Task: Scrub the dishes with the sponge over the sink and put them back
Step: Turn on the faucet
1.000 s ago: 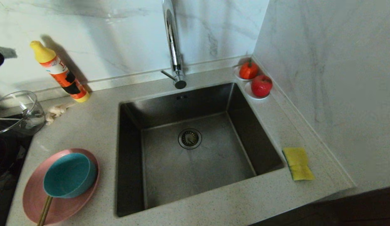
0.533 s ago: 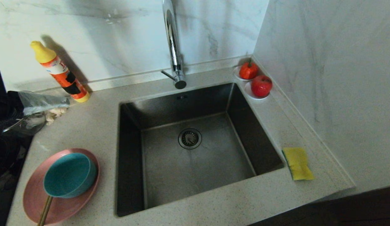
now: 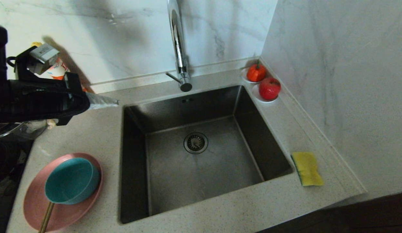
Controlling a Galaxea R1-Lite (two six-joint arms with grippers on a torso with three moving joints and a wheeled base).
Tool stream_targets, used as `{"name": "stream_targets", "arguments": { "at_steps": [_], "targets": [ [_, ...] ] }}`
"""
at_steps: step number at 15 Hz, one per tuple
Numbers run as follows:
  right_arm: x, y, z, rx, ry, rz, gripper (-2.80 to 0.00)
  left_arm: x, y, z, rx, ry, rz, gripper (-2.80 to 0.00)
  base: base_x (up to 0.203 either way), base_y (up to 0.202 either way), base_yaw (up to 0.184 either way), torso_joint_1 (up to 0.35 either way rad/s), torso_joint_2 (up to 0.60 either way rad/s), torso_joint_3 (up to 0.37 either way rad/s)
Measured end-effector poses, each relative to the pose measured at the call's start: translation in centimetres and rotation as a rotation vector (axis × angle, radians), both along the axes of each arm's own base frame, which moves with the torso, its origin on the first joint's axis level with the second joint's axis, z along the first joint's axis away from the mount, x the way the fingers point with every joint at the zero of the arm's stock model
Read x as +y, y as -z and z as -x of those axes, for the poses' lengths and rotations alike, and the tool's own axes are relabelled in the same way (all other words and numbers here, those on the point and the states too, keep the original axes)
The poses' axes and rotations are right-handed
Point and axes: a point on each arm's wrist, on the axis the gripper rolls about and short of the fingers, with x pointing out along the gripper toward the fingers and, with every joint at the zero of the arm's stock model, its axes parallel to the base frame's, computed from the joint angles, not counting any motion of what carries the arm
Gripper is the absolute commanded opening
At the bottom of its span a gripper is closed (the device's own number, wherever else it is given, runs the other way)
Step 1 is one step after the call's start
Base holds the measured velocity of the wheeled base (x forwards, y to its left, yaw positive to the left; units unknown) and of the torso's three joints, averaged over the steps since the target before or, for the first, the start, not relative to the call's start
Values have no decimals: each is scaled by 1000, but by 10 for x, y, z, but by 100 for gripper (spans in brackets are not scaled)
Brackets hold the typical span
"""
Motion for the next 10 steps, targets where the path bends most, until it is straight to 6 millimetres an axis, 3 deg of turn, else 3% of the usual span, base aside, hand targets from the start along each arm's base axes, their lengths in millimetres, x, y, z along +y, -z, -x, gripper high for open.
{"name": "stream_targets", "arguments": {
  "at_steps": [5, 10],
  "targets": [
    [0, 0, 0, 0, 0, 0, -280, -8, 8, -56, -58, -8, 64, -280, 0, 0, 0, 0, 0, 0],
    [0, 0, 0, 0, 0, 0, -280, -14, 14, -99, -77, -14, 77, -280, 0, 0, 0, 0, 0, 0]
  ]
}}
